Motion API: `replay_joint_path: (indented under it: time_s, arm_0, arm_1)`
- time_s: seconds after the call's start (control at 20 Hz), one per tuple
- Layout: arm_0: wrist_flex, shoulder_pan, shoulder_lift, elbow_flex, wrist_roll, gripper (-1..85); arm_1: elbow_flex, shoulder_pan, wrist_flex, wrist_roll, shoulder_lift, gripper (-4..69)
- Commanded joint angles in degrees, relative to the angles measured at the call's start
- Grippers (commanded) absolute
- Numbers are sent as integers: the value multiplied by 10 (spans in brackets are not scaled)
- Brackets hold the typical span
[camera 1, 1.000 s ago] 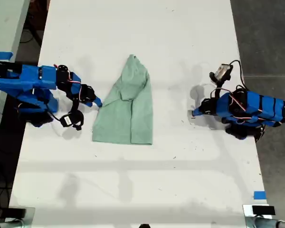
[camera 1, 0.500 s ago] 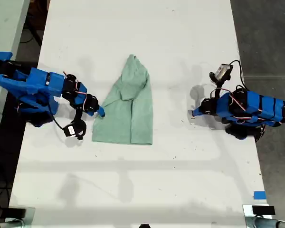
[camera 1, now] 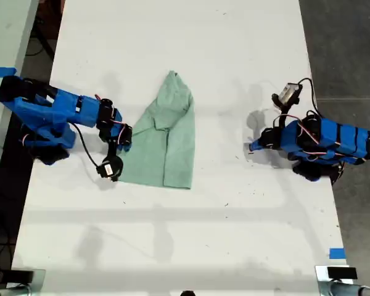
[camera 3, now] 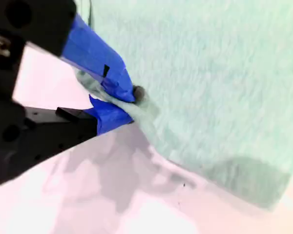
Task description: Fold t shirt
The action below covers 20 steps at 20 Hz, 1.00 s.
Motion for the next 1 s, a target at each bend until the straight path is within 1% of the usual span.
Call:
replay_joint_path:
  time_s: [0.0,0.1,0.2,0.5,0.55,0.6,0.65,0.7,0.85,0.9,0.95]
  arm_0:
    - [70,-1,-16,-130,3,-1]
    - [134,9,-53,-229,5,-1]
    - [181,16,-95,-334,15,-1]
    - [216,16,-308,-625,86,-1]
    - [216,18,-345,-668,98,32]
    - [215,19,-374,-696,106,131]
    - [213,19,-394,-710,115,173]
    - [214,18,-402,-713,120,182]
    - [243,8,-387,-712,129,156]
    - [250,5,-365,-708,133,37]
    - [253,4,-335,-697,133,-1]
  arm_1:
    - [21,5,4,5,8,-12]
    - [21,4,4,5,8,-12]
    - [21,4,4,5,8,-12]
    - [21,4,4,4,8,-12]
    - [20,4,4,4,8,-12]
    - [20,4,4,4,8,-12]
    - [20,4,4,4,8,-12]
    - [20,4,4,4,8,-12]
    - [20,4,4,3,8,-12]
    - [20,4,4,3,8,-12]
    - [20,4,4,3,8,-12]
